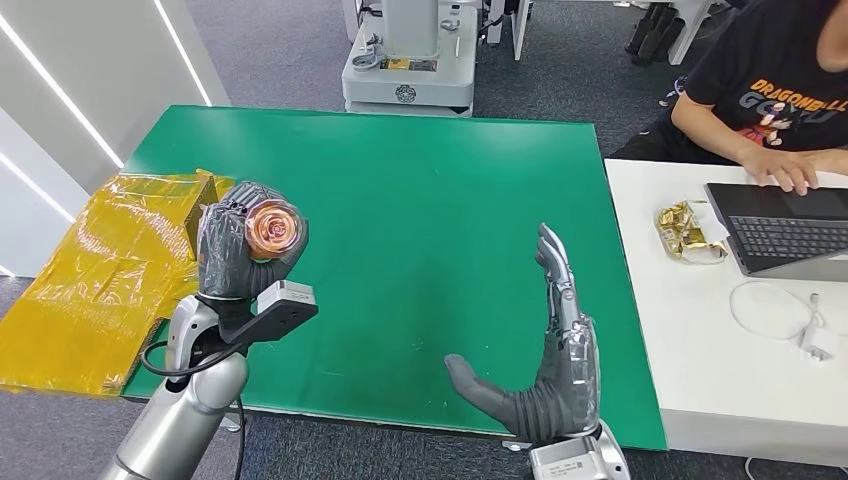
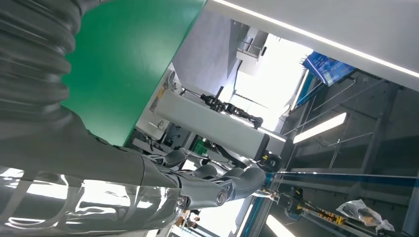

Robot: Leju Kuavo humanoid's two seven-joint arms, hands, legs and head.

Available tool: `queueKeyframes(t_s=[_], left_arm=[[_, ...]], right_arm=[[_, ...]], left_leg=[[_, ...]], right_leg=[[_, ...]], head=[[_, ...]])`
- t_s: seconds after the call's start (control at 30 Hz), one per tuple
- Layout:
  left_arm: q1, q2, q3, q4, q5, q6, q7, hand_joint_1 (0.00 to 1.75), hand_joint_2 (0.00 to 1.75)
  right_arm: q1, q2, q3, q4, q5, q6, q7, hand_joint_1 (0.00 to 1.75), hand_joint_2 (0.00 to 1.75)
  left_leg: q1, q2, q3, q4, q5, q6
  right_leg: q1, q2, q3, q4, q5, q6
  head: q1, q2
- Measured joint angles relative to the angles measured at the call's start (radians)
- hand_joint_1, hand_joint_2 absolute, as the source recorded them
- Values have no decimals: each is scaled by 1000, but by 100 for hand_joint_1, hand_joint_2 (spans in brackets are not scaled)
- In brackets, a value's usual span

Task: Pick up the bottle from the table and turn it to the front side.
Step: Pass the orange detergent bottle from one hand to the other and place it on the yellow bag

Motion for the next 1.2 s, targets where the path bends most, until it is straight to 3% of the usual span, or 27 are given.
queueKeyframes(t_s=[0.43, 0.5, 0.6, 0.67, 0.83, 1.0, 1.2], left_arm=[[-2, 2, 1, 0, -1, -1, 1, 175, 175], [-16, 15, -4, 5, -40, -36, 37, 175, 175], [-105, 142, -32, 83, -323, -202, 194, 175, 175], [-158, 230, -32, 156, -529, -236, 231, 175, 175], [-181, 304, -28, 210, -573, -198, 225, 175, 175], [-151, 312, -28, 200, -552, -129, 234, 175, 175], [-118, 268, -28, 176, -556, -76, 223, 175, 175]], right_arm=[[0, 2, 0, 0, -1, 0, -1, 0, 175], [6, 2, -1, -6, -30, -11, -29, 0, 175], [43, -2, -2, -59, -132, -60, -128, 0, 175], [69, -7, -4, -100, -161, -81, -150, 0, 175], [94, -15, -5, -148, -175, -100, -161, 0, 175], [109, -18, -4, -174, -181, -126, -184, 0, 175], [135, -21, 2, -197, -159, -132, -193, 0, 175]], left_leg=[[0, 0, 0, 0, 0, 0], [0, 0, 0, 0, 0, 0], [2, 2, 0, 0, 0, -3], [2, 7, 0, -1, 0, -6], [2, 9, 0, -1, 0, -7], [2, 7, -1, -1, 0, -7], [2, 6, -1, -1, 0, -7]], right_leg=[[0, 0, 0, 0, 0, 0], [0, 0, -1, 0, 0, 0], [1, 2, -1, 1, 1, -3], [2, 7, -4, 2, 3, -6], [2, 9, -5, 2, 3, -6], [2, 8, -5, 1, 2, -5], [2, 7, -5, 0, 2, -5]], head=[[0, 0], [0, 0], [1, 0], [-2, 0], [-4, 0], [-4, 0], [-4, 0]])
